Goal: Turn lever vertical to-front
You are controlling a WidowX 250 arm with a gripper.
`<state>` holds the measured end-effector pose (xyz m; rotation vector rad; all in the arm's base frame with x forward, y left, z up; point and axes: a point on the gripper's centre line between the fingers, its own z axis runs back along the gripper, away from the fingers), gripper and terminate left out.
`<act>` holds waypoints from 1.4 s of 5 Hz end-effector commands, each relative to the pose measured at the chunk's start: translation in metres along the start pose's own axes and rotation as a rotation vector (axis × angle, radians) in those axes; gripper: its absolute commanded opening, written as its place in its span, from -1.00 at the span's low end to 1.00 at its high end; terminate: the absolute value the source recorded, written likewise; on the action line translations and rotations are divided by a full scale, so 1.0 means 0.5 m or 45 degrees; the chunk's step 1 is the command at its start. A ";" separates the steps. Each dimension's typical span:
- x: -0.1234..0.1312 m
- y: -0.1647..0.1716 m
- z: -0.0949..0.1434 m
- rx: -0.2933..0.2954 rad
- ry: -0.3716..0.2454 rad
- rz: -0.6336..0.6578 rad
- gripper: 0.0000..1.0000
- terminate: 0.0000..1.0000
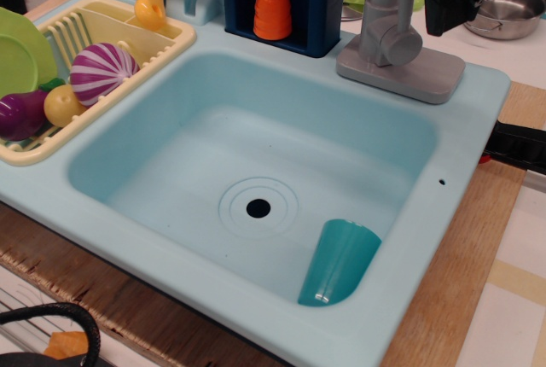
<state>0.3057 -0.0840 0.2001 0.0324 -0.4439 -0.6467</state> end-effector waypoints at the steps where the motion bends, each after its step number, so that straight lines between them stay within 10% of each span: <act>1: 0.012 0.004 -0.008 -0.015 -0.059 0.020 -1.00 -1.00; 7: -0.149 -0.030 -0.055 -0.179 0.080 0.252 -1.00 -1.00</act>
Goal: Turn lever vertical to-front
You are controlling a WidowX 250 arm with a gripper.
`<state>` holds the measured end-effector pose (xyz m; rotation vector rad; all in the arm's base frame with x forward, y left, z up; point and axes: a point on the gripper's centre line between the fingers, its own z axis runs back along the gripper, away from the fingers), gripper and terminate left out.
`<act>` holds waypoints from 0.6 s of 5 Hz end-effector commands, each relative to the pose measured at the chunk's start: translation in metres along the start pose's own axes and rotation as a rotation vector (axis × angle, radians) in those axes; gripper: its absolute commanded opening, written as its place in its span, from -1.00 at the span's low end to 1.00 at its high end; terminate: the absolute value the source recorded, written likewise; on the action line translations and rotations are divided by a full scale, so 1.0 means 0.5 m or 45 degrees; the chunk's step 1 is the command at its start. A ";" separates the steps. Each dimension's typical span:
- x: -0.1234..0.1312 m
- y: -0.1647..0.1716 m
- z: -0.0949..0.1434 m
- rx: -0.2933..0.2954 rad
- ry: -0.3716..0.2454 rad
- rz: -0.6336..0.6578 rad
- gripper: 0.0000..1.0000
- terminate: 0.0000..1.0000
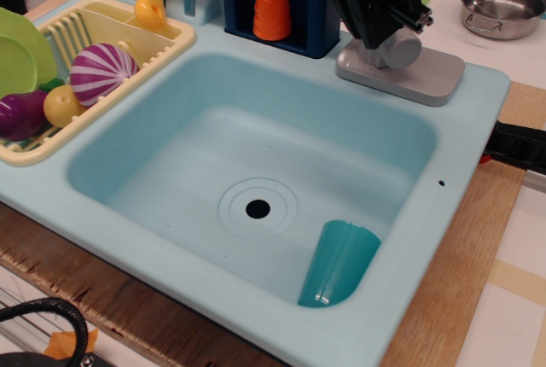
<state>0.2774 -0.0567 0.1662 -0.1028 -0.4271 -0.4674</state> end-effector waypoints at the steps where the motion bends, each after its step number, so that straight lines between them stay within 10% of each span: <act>1: -0.089 -0.016 -0.036 -0.079 0.128 0.049 -1.00 -1.00; 3: -0.152 -0.011 -0.049 -0.103 0.143 0.140 -1.00 -1.00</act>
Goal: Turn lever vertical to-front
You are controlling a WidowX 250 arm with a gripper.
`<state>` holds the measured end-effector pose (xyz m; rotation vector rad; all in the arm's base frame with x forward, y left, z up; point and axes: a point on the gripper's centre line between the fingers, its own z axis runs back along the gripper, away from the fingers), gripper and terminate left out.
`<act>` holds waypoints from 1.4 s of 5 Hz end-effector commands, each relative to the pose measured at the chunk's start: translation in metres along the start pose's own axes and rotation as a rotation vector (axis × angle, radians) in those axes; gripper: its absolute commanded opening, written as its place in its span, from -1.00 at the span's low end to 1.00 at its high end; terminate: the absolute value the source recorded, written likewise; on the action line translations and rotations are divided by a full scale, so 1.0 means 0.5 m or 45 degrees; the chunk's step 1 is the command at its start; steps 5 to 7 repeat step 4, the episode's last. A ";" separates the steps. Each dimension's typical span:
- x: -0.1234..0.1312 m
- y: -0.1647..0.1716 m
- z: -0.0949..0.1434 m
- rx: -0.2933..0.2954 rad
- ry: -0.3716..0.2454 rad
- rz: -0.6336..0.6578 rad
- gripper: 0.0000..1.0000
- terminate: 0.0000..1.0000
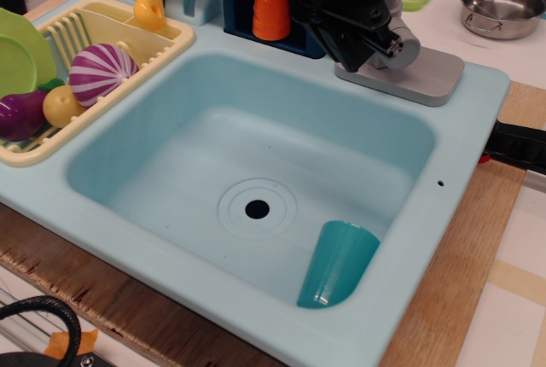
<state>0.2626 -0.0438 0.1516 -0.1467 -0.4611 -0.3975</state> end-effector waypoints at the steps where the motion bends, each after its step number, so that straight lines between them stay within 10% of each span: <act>1: -0.132 -0.007 -0.037 -0.076 0.203 0.089 -1.00 -1.00; 3: -0.146 -0.004 -0.025 -0.088 0.219 0.074 -1.00 -1.00; 4: -0.146 -0.004 -0.025 -0.088 0.219 0.074 1.00 1.00; 7: -0.146 -0.004 -0.025 -0.088 0.219 0.074 1.00 1.00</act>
